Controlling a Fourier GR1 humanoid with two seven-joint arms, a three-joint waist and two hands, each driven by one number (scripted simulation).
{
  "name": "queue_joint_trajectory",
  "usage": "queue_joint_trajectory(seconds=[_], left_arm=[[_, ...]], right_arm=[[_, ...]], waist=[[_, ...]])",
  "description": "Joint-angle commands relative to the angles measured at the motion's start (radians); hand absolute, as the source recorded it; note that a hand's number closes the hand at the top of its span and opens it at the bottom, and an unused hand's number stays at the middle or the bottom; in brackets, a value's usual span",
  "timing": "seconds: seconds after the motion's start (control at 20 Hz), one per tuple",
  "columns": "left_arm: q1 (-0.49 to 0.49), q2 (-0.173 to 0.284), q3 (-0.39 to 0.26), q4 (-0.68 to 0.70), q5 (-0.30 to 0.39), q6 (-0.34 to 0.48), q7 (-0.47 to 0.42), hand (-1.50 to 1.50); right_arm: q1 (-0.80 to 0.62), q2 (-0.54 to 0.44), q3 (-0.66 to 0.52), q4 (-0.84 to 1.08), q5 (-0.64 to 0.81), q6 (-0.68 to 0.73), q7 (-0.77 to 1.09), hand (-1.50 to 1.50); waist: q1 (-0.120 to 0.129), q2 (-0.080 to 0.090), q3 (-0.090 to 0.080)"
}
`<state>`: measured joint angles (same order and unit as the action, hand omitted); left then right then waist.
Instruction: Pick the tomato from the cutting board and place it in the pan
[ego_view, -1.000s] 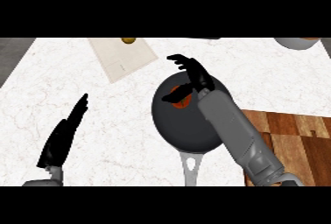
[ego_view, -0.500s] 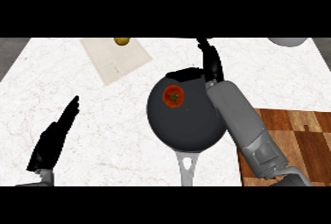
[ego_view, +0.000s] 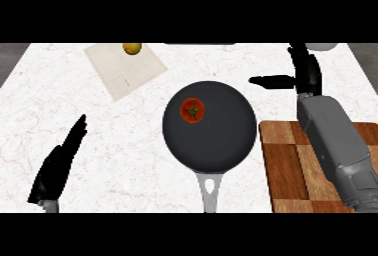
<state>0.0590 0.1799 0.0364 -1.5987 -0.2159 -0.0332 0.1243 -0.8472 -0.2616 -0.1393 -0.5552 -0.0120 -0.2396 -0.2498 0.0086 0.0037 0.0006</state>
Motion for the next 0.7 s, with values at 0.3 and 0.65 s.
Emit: queue_joint_trajectory(seconds=[0.3, 0.65], left_arm=[[0.034, -0.012, 0.007, -0.032, 0.008, -0.009, -0.011, 0.0], [0.002, -0.008, 0.021, 0.051, -0.011, -0.013, -0.055, 0.0]], right_arm=[[0.153, -0.268, -0.079, 0.019, -0.044, 0.271, -0.148, -1.5], [0.143, -0.392, -0.124, 0.152, -0.039, 0.402, -0.239, -1.5]], waist=[[-0.004, -0.003, 0.0], [0.007, 0.002, 0.0]])
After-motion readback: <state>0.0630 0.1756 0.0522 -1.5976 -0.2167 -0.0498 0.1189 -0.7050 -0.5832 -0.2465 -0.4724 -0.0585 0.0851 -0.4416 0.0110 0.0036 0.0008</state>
